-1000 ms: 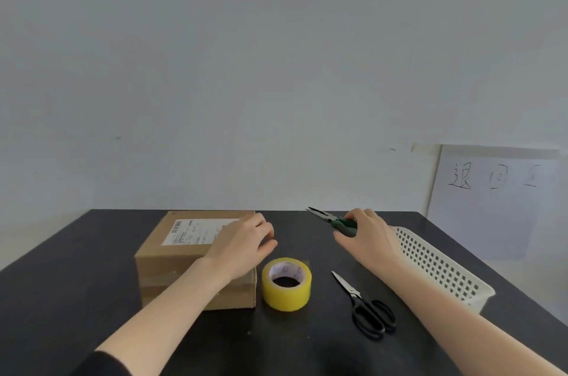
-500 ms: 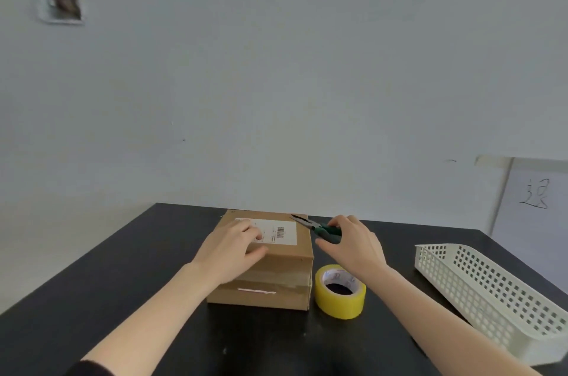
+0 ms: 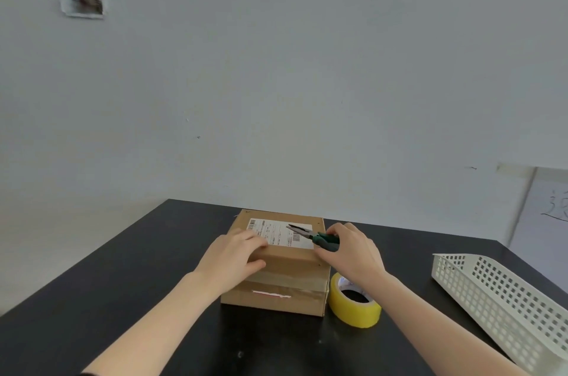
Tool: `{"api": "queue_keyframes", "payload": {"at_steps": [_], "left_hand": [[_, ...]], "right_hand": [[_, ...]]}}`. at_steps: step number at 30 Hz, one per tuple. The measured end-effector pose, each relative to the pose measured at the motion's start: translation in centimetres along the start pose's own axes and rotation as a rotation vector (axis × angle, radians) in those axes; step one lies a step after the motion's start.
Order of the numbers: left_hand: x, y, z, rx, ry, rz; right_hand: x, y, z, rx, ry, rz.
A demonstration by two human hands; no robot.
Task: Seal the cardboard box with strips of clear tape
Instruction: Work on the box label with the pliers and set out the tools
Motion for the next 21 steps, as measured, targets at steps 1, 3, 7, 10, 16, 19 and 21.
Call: {"api": "queue_keyframes", "payload": {"at_steps": [1,3,7,10,16,19,21], "left_hand": [[0.0,0.0,0.0,0.007,-0.001,-0.003],[-0.2,0.1,-0.1,0.02,0.0,-0.003],[-0.3,0.1,-0.1,0.039,0.007,-0.005],[-0.4,0.1,0.0,0.028,0.018,-0.024],[-1.3,0.0,0.9,-0.041,0.024,-0.059],[-2.0,-0.1,1.5,-0.066,0.004,-0.112],[-2.6,-0.1,1.8,-0.073,-0.024,-0.169]], "right_hand": [[-0.2,0.1,0.2,0.0,-0.004,-0.002],[-0.7,0.2,0.7,0.001,-0.014,-0.01],[-1.9,0.7,1.9,0.005,-0.039,-0.019],[-3.1,1.4,2.8,0.005,-0.056,-0.015],[-4.9,3.0,4.5,-0.008,-0.089,-0.014],[-5.3,3.8,5.3,-0.017,-0.095,-0.015],[-5.4,4.3,5.8,-0.023,-0.1,-0.019]]}}
Point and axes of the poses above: each hand's wrist, its own z-axis towards the middle knuckle, its own y-axis out of the palm, x = y × z, the point moved 9 cm from there along z, towards the middle knuckle, and after that the axes turned 6 degrees about x, right-handed, at the moved point
